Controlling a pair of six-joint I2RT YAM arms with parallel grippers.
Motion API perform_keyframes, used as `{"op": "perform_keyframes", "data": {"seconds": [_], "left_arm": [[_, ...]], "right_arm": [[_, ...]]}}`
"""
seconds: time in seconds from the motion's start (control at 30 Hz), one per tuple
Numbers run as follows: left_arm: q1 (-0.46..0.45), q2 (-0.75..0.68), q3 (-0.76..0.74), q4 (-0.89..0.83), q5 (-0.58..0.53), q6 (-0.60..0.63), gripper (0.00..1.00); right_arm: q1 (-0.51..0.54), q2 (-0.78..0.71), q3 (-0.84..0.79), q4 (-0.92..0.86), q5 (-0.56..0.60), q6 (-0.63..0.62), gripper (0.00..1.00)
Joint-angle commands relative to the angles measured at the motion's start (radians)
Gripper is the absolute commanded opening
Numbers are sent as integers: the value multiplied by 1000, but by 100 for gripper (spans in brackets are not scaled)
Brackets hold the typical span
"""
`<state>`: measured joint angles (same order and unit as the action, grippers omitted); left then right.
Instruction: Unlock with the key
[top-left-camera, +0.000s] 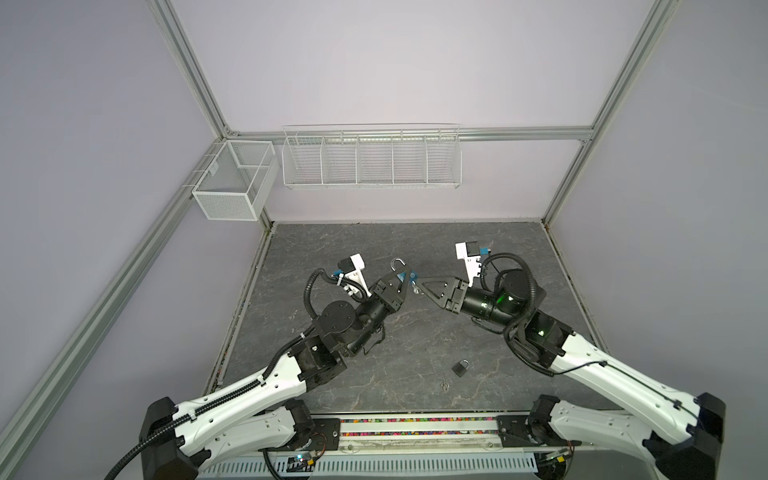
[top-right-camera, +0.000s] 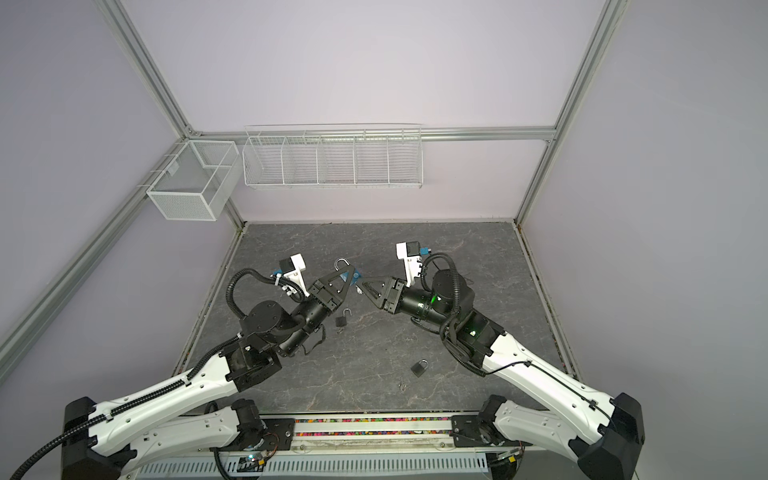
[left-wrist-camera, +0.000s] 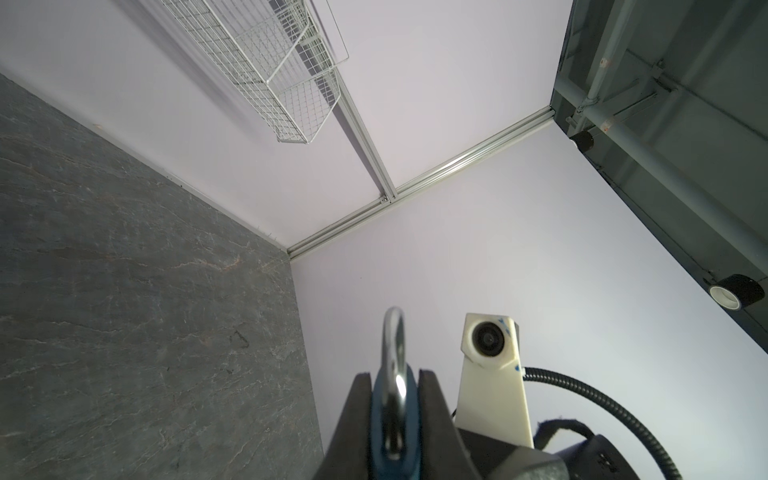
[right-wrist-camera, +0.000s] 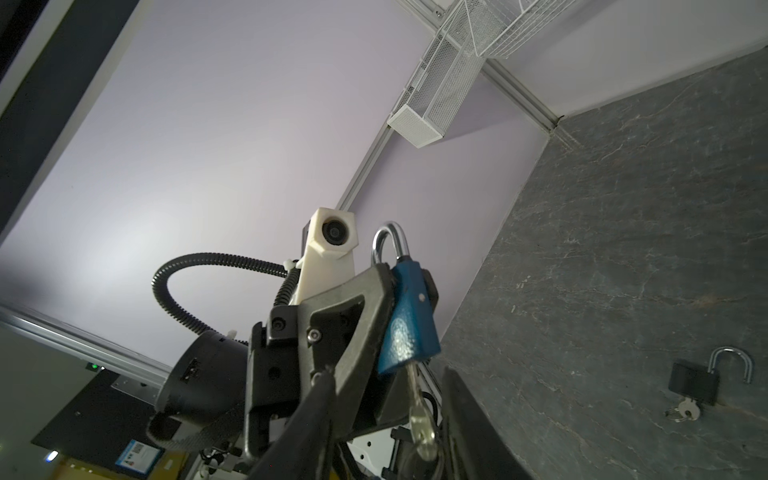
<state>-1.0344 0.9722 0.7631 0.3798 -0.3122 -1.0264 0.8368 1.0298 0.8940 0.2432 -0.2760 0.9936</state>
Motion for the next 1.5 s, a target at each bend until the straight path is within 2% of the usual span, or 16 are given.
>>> {"op": "perform_keyframes", "data": {"seconds": [0.0, 0.23, 0.33, 0.47, 0.8, 1.1, 1.3, 1.47], "left_arm": [[13, 9, 9, 92, -13, 34, 0], [14, 34, -7, 171, 5, 13, 0], [14, 29, -10, 161, 1, 12, 0], [16, 22, -16, 161, -1, 9, 0], [17, 43, -23, 189, 37, -25, 0], [17, 52, -31, 199, 61, -26, 0], [17, 29, -49, 169, 78, -23, 0], [17, 29, -57, 134, 161, 12, 0]], "right_arm": [[-11, -15, -35, -29, 9, -3, 50], [-20, 30, -33, 11, -34, 3, 46], [-28, 35, -40, 88, -60, 19, 36], [-32, 24, -39, 83, -59, 6, 30], [-41, 36, -28, 117, -89, 0, 22], [-47, 35, -29, 136, -103, 8, 6], [-53, 22, -33, 205, -119, 22, 6], [-65, 59, -23, 383, -169, 150, 6]]}}
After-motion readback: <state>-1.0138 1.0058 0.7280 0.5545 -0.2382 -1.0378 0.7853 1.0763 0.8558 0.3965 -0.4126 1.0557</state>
